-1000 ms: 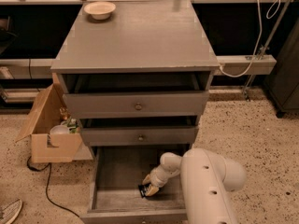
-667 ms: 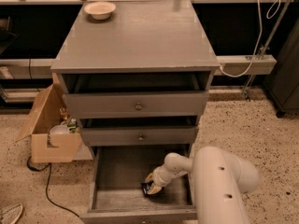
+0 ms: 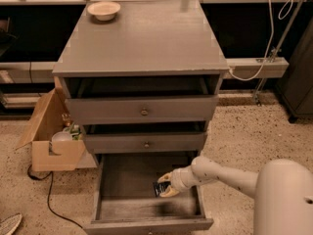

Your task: Pick rxbar blueberry from bottom drawer and place on counter

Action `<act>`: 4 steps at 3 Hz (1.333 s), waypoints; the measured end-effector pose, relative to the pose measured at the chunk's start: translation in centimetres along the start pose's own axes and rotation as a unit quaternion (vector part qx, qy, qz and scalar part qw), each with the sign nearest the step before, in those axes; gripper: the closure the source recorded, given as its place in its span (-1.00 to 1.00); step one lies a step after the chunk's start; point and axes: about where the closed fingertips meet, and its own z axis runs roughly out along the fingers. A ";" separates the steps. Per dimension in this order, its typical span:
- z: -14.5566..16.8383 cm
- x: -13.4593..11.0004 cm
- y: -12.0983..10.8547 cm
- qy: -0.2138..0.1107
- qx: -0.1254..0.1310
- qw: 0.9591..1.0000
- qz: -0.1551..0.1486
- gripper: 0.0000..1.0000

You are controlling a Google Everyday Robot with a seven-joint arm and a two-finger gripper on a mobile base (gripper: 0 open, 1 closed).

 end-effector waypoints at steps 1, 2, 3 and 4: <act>-2.3 -0.6 0.0 -0.012 0.014 1.000 0.002 1.00; -2.3 -0.6 0.0 -0.013 0.013 1.000 0.002 1.00; -3.3 -2.4 -0.1 -0.037 0.001 0.999 -0.003 1.00; -7.2 -6.9 -0.7 -0.061 -0.003 0.998 -0.013 1.00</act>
Offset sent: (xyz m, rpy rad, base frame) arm -0.0024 -0.0125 0.0230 0.0315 -0.0167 -0.0188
